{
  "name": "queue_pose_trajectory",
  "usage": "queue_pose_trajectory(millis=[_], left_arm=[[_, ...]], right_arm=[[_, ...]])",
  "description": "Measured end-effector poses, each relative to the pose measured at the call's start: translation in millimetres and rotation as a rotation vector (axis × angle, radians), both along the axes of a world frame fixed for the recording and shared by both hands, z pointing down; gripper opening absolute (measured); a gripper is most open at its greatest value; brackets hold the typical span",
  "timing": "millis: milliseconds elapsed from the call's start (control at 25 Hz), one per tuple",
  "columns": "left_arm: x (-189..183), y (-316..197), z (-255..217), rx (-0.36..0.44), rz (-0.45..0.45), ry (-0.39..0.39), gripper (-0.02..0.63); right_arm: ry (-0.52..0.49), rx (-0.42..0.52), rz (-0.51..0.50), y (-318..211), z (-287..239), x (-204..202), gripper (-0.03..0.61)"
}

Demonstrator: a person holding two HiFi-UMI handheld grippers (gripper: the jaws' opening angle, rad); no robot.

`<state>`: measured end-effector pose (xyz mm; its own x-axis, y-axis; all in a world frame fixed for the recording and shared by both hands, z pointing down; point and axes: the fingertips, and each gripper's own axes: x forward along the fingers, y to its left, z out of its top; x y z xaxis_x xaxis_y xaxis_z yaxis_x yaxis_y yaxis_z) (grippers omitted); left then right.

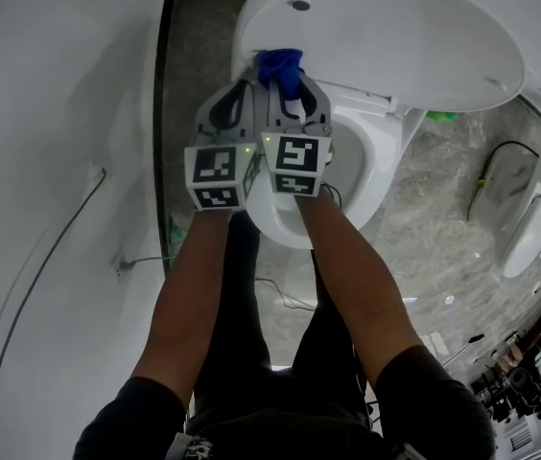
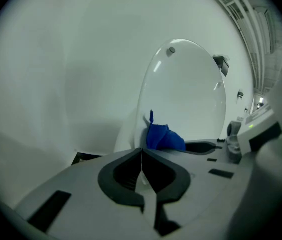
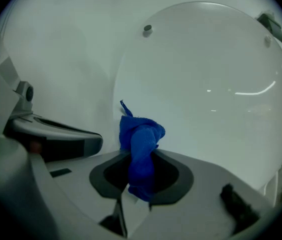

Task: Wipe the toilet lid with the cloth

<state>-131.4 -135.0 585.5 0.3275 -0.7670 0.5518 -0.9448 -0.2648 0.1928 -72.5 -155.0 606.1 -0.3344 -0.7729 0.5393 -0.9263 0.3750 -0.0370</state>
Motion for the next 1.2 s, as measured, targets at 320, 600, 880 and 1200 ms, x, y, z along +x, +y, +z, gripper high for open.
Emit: queue_pose_trajectory(millis=[320,600,880,1200], left_arm=[[54.5,-1.8,8.9,-0.018,0.08,-0.036,0.012],[119.7,0.0,19.5,-0.023,0.154,-0.004,0.012],[189.4,11.5,23.8,-0.04,0.242,-0.018,0.012],[225.7,21.4,-5.9,0.023,0.324,-0.061,0.012]], right_arm=[[0.024,-0.009,0.092,-2.9,7.8,73.4,0.083],[0.061,-0.008,0.197,6.3,13.7,155.0,0.083],[0.079,-0.025,0.295,22.5,17.0,236.8,0.083],[0.081,0.001,0.272,40.2,-6.8,258.2,0.083]])
